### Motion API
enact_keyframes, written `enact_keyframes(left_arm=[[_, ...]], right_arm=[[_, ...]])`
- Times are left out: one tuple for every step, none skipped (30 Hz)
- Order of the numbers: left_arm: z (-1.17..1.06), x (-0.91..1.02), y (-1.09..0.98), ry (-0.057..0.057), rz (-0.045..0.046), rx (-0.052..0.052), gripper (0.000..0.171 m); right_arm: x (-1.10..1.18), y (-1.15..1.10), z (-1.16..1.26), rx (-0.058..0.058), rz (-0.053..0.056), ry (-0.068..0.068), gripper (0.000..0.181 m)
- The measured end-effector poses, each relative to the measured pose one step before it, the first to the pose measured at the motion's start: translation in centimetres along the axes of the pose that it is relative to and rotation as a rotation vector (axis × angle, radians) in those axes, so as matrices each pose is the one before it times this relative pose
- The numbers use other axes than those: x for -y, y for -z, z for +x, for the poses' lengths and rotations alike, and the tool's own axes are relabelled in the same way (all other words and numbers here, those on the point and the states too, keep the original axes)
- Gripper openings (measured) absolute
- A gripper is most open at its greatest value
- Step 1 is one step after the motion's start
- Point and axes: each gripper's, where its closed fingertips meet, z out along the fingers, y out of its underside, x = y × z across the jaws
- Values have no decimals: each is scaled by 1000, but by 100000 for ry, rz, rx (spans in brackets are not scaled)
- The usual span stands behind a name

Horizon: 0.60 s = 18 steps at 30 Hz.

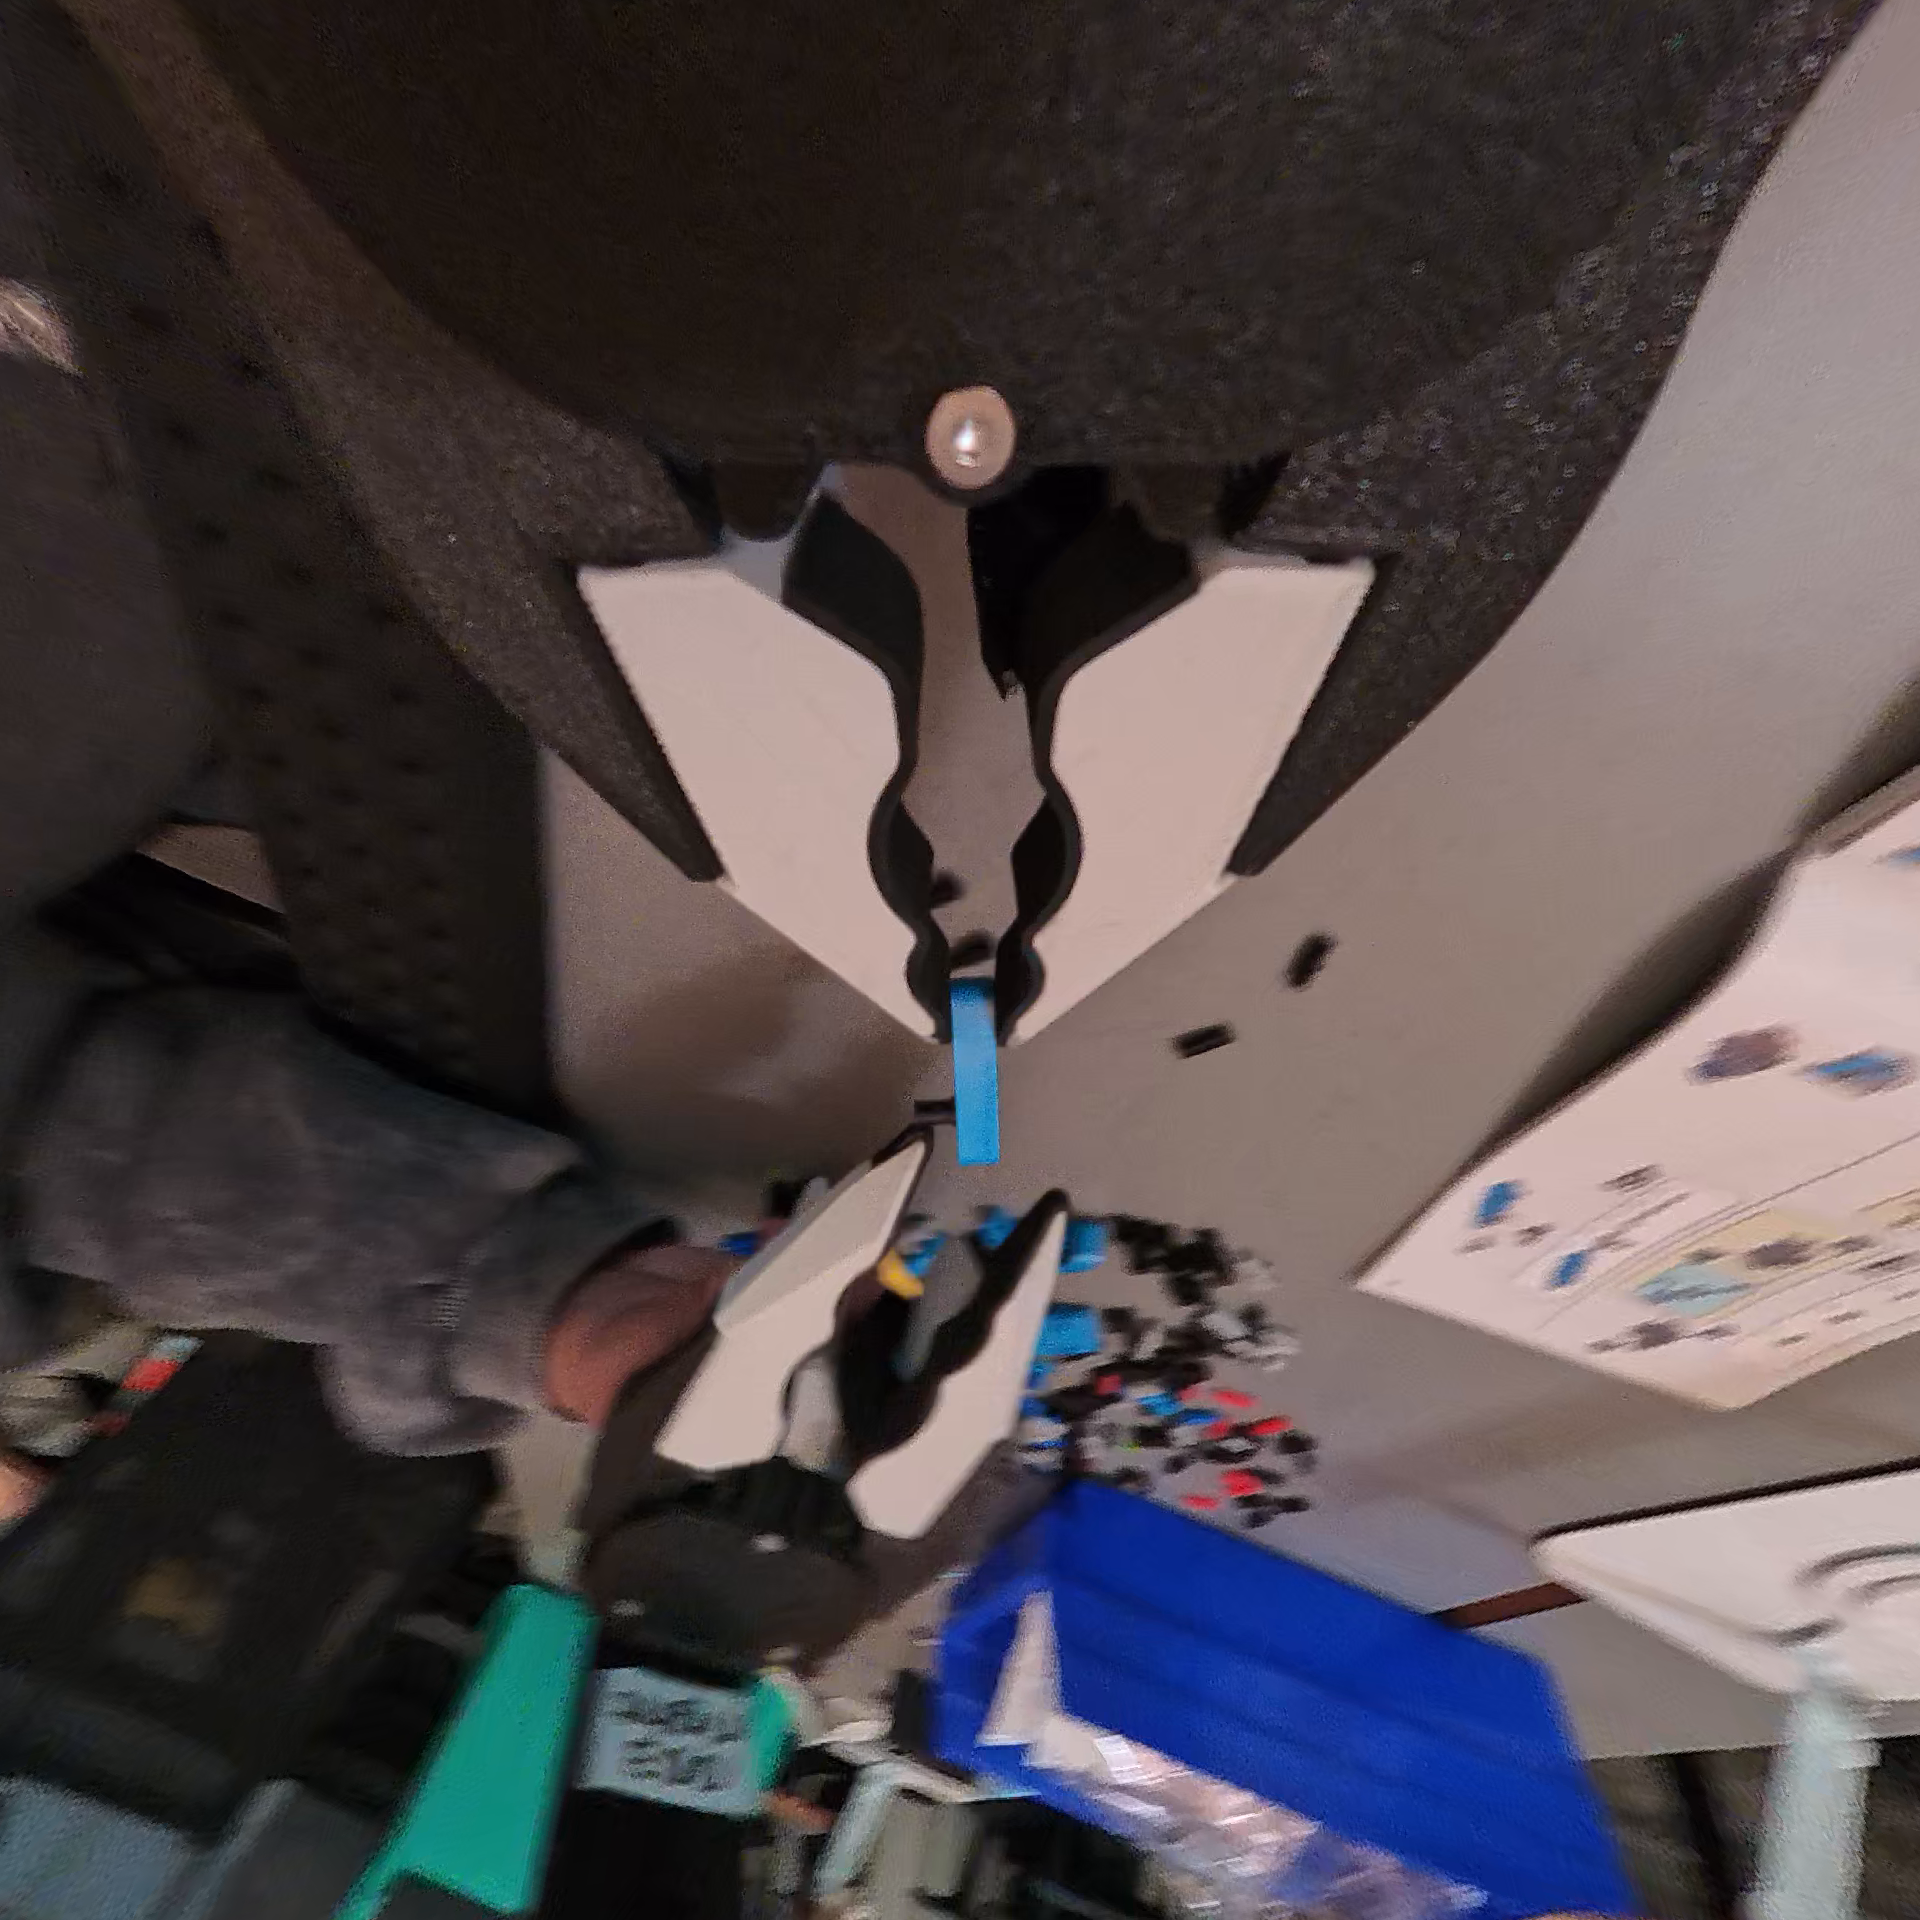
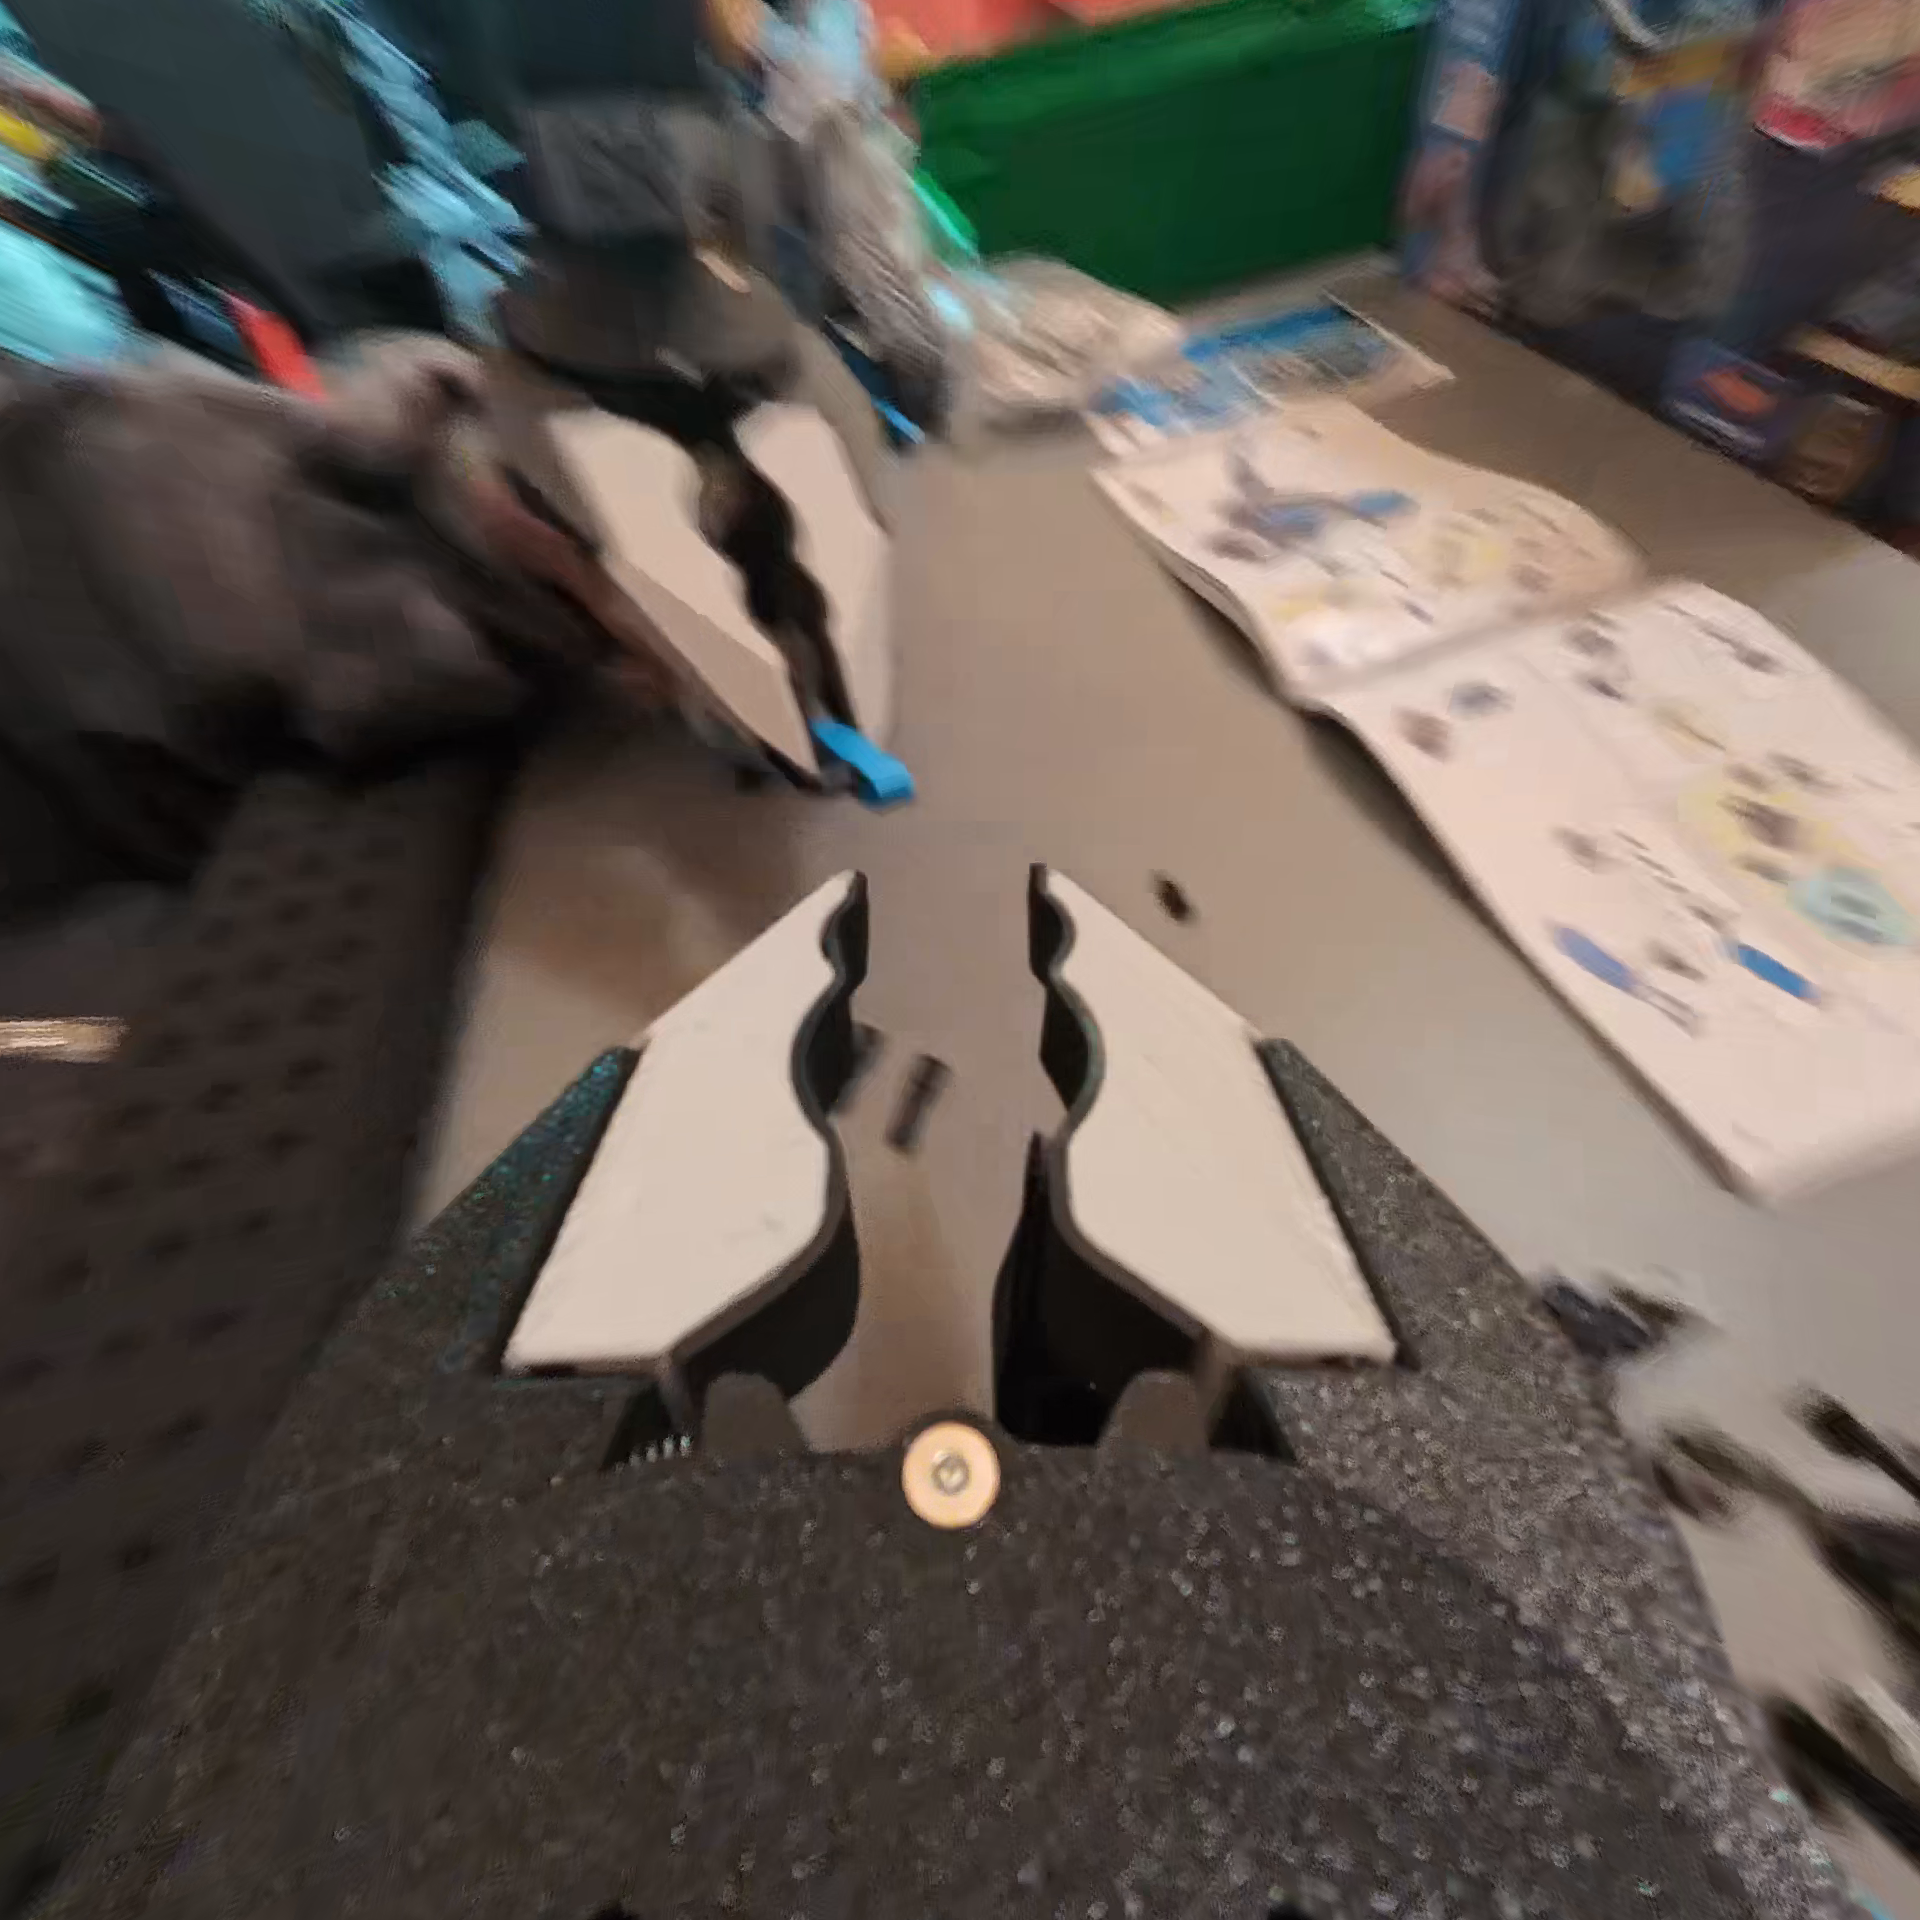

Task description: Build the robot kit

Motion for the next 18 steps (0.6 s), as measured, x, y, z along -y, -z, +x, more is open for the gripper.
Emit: enact_keyframes(left_arm=[[-1569,-262,125,207,-1516,8448,7],[-1427,-313,71,-468,-1904,7990,7],[-1123,-195,66,-513,-1100,6547,7],[-698,-76,48,-355,-592,4308,7],[-588,-3,47,-137,-158,3762,7],[-471,24,28,127,151,3042,7],[-176,-17,-22,559,-29,1016,7],[171,-45,-65,850,-100,-1394,7],[224,-28,-88,620,151,-1399,7],[128,-26,-76,-151,-144,-354,7],[175,-70,-81,-837,-648,-364,7],[128,-63,-94,-849,-434,39,7],[66,-92,-103,-490,-653,197,7],[111,-119,-103,-290,-749,-243,7],[97,-86,-93,-231,-549,-357,7],[69,-55,-55,-377,-371,-106,7],[73,-74,-67,-394,-522,-206,7],[30,-87,-76,-238,-514,-34,7]], right_arm=[[-1287,-147,1909,-10595,-8473,1415,29],[-1302,-493,1521,-8076,-8654,1609,29],[-1021,-732,967,-4973,-7345,540,29],[-598,-802,547,-2587,-5238,-1327,28],[-172,-715,209,-331,-2874,-2566,25],[99,-553,-115,1634,-1310,-2618,22],[176,-324,-54,718,-735,-2171,18],[35,-191,69,-591,-1441,-673,17],[-26,-117,145,-1531,-1487,718,16],[-39,-78,320,-2582,-1101,585,14],[-184,-83,297,-1954,-1937,19,13],[-78,-162,-30,436,-1179,-372,13],[29,-221,-158,1312,-132,-966,13],[-187,-276,76,264,-1326,-1314,13],[-102,-171,-71,1082,-795,-1011,12],[-69,-22,-178,1722,-598,-1288,12],[17,-3,50,271,-166,-1559,11],[12,-28,9,422,-138,-918,10]])
